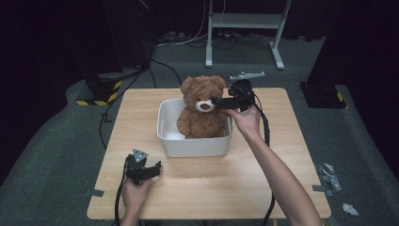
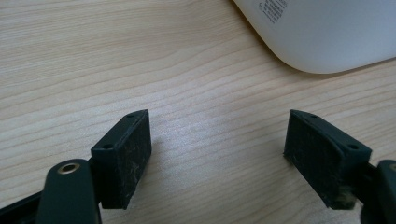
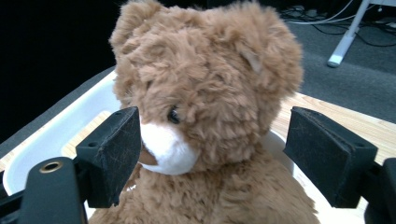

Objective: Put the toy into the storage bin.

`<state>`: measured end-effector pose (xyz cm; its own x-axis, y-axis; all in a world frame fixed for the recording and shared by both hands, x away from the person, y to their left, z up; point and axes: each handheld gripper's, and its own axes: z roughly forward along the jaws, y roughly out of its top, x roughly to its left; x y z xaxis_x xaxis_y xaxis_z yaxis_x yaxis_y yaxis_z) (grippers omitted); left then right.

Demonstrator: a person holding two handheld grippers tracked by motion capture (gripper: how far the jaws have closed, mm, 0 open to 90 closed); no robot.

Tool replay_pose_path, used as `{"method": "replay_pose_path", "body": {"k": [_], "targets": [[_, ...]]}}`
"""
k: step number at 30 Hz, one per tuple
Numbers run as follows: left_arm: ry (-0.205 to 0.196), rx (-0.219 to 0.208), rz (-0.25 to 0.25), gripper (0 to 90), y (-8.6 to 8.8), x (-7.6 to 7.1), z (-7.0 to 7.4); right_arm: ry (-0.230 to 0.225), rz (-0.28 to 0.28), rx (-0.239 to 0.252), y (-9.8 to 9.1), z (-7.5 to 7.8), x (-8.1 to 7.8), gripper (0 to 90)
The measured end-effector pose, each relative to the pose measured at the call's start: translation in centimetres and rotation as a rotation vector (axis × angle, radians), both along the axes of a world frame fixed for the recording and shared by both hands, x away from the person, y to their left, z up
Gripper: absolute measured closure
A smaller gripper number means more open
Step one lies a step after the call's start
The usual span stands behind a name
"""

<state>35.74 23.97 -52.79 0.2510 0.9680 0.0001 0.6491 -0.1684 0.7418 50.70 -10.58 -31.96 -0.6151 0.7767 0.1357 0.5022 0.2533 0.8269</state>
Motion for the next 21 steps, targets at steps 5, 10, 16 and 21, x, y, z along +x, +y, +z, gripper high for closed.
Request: {"method": "replay_pose_path", "body": {"k": [5, 10, 16, 21], "targets": [[-0.001, 0.0, 0.0, 22.8, 0.0, 0.0, 0.0, -0.013, -0.001, 0.013, -0.6, 0.3, -0.4, 19.4], [-0.001, 0.0, 0.0, 22.8, 0.0, 0.0, 0.0, -0.009, 0.008, 0.029, -1.2, 0.3, -0.9, 20.0], [0.001, 0.001, -0.001, 22.8, 0.0, 0.0, 0.0, -0.02, 0.006, 0.048, -2.3, 0.3, -1.7, 21.6], [0.001, 0.001, -0.001, 22.8, 0.0, 0.0, 0.0, -0.039, 0.004, 0.056, -3.1, 0.6, -2.2, 22.4]]}}
